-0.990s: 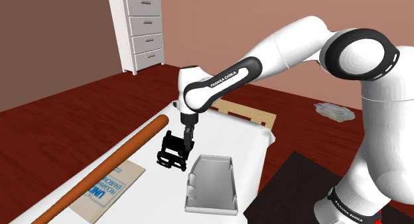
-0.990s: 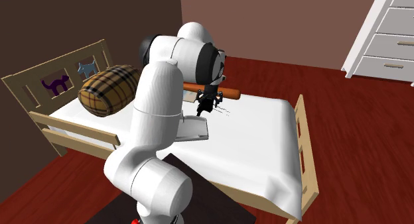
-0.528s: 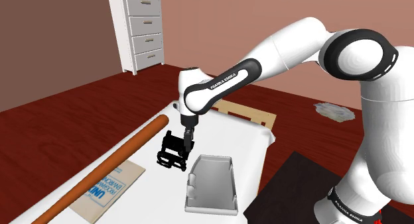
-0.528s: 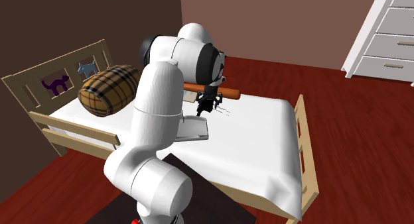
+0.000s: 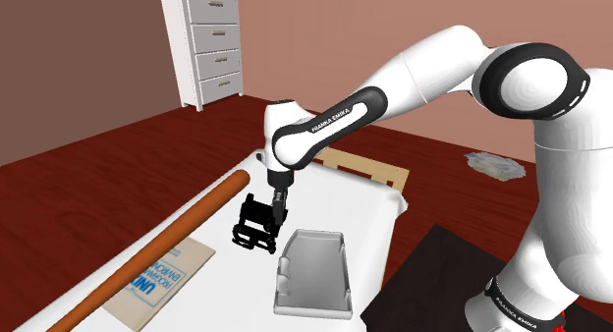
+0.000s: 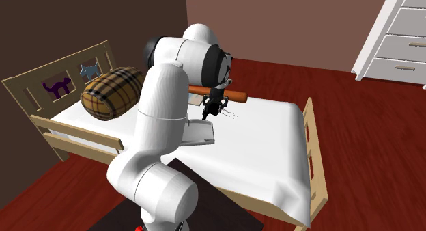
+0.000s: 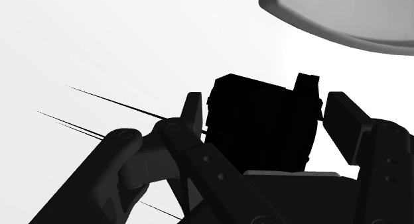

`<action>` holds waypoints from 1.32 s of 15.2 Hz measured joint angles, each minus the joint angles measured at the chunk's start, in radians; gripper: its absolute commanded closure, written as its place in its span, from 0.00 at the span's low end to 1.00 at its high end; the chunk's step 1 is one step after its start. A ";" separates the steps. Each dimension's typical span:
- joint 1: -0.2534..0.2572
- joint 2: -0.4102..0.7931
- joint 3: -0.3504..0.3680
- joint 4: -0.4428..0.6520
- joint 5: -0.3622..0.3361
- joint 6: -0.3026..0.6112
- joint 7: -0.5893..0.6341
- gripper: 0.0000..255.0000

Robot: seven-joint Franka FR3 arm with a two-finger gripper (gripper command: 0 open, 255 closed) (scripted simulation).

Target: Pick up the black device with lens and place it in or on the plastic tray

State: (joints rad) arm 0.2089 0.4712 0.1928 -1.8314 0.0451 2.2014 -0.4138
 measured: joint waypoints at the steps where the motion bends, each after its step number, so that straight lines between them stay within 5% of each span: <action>1: 0.000 0.000 0.000 0.000 0.000 0.000 0.000 1.00; 20: -0.009 -0.111 0.008 0.059 0.015 -0.169 0.007 1.00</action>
State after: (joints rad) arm 0.1999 0.3599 0.2009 -1.7723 0.0597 2.0324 -0.4072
